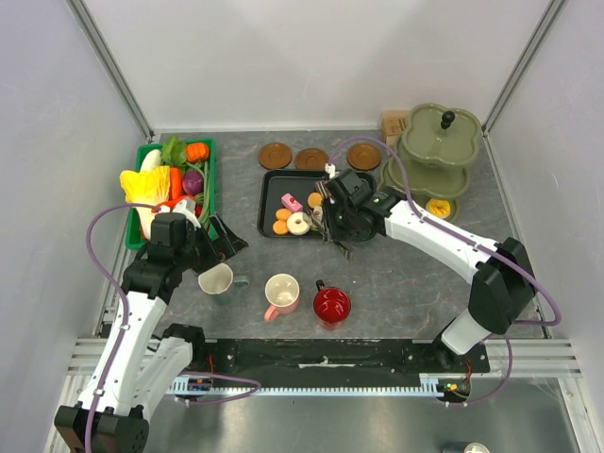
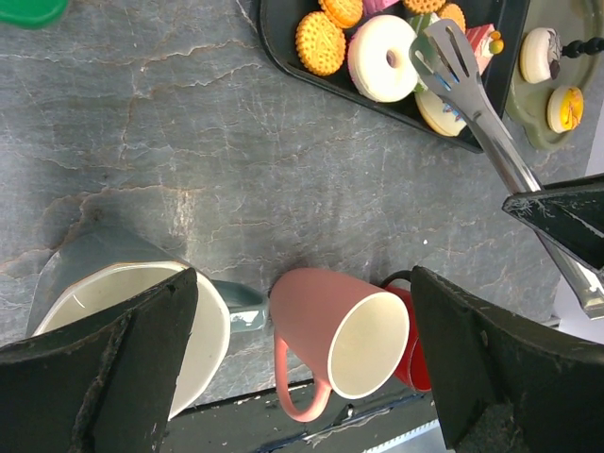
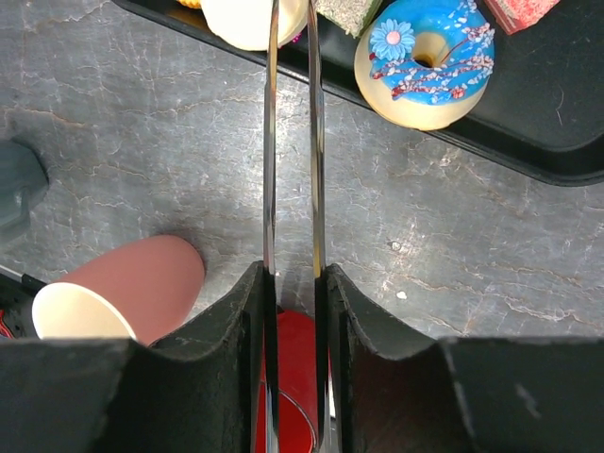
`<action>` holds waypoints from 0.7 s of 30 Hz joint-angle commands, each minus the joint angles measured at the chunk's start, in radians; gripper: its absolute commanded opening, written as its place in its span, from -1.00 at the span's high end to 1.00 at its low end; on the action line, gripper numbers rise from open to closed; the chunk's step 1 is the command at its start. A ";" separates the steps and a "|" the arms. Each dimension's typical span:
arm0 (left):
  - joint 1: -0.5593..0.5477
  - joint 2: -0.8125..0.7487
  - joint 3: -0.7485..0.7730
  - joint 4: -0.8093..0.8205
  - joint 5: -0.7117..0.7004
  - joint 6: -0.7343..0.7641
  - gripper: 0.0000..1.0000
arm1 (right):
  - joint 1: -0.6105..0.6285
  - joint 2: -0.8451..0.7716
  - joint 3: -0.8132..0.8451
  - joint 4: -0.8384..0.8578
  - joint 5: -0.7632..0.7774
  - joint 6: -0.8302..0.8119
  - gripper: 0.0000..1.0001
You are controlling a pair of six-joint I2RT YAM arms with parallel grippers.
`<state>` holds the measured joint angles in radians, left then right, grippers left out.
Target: Serve the afternoon tea
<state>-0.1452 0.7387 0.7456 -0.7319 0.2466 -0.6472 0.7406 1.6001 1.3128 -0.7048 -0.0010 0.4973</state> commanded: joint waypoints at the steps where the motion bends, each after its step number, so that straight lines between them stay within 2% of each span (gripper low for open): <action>1: 0.004 -0.005 0.012 -0.009 -0.010 0.014 -0.98 | 0.003 -0.086 0.037 0.048 0.033 -0.011 0.57; 7: 0.004 -0.007 0.011 -0.014 -0.015 0.014 -0.98 | 0.003 -0.169 0.005 0.085 0.108 -0.039 0.80; 14: 0.004 -0.009 0.009 -0.015 -0.017 0.015 -0.98 | -0.007 -0.261 -0.052 0.061 0.265 -0.010 0.83; 16: 0.004 -0.010 0.008 -0.015 -0.017 0.017 -0.99 | -0.032 -0.310 -0.104 0.056 0.295 0.029 0.83; 21: 0.004 -0.009 0.009 -0.015 -0.017 0.023 -0.99 | -0.168 -0.483 -0.266 0.047 0.263 0.095 0.84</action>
<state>-0.1452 0.7383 0.7456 -0.7544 0.2367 -0.6468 0.6613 1.2514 1.1305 -0.6525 0.2153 0.5251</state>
